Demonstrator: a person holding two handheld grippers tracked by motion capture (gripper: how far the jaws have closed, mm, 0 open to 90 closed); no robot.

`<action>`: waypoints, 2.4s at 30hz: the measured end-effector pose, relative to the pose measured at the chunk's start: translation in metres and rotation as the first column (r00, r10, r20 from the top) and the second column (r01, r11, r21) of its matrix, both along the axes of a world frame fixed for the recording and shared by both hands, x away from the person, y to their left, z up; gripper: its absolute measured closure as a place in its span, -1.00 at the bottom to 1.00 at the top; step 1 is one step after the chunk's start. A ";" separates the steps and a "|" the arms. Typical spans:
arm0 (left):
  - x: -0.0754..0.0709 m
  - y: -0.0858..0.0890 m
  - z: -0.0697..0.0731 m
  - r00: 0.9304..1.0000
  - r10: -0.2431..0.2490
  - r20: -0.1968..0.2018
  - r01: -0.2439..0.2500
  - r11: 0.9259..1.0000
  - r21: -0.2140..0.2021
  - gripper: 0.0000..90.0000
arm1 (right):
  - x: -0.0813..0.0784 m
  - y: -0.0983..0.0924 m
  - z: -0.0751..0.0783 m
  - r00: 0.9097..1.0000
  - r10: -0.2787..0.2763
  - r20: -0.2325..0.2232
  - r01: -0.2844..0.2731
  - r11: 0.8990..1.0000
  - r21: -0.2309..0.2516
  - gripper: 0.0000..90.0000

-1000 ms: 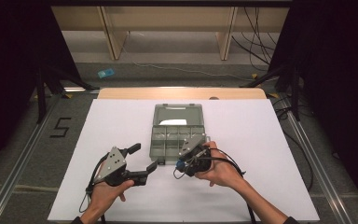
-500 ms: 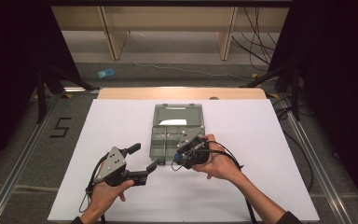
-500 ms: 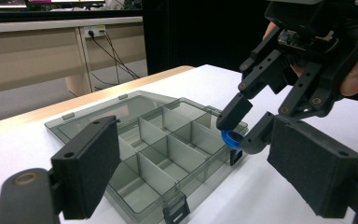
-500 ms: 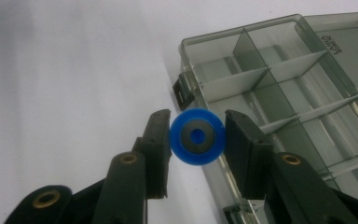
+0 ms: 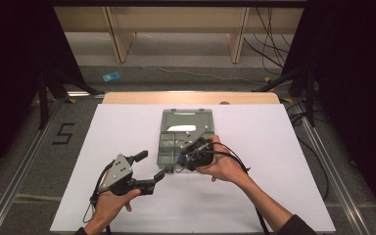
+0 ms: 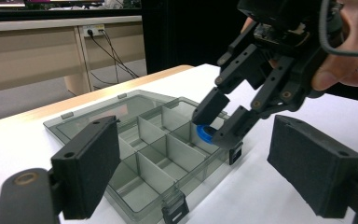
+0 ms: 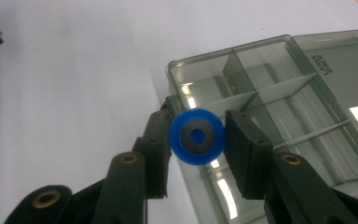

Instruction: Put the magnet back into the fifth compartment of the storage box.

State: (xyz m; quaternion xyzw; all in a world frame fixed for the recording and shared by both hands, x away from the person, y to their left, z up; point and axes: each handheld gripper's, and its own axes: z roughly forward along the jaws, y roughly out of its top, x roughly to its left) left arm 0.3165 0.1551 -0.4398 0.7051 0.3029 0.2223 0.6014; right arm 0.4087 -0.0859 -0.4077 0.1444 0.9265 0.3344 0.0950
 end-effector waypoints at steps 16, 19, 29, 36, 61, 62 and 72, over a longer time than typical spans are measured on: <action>0.000 0.000 0.000 1.000 -0.010 -0.007 0.010 1.000 0.000 -0.65 | 0.014 0.018 0.002 1.000 0.011 0.005 -0.011 1.000 0.017 0.38; 0.000 0.001 0.000 1.000 -0.006 -0.012 0.006 1.000 -0.002 -0.65 | 0.016 0.020 0.001 1.000 0.015 0.005 -0.015 1.000 0.016 0.38; 0.000 0.002 0.000 1.000 0.013 -0.003 -0.013 1.000 0.007 -0.65 | 0.023 0.028 0.000 1.000 0.009 0.013 -0.009 1.000 0.023 0.38; 0.000 0.002 0.000 1.000 0.011 -0.005 -0.011 1.000 0.009 -0.65 | 0.026 0.033 -0.001 1.000 0.007 0.020 -0.007 1.000 0.021 0.38; 0.000 0.003 0.001 1.000 0.011 -0.005 -0.011 1.000 0.006 -0.65 | 0.030 0.050 -0.012 1.000 0.020 0.020 -0.020 1.000 0.002 0.38; 0.000 0.003 0.001 1.000 0.011 -0.005 -0.011 1.000 0.005 -0.65 | 0.031 0.050 -0.012 1.000 0.021 0.022 -0.021 1.000 0.001 0.38; -0.001 0.002 0.001 1.000 0.012 -0.005 -0.012 1.000 0.001 -0.65 | 0.033 0.053 -0.016 1.000 0.023 0.019 -0.022 1.000 -0.010 0.38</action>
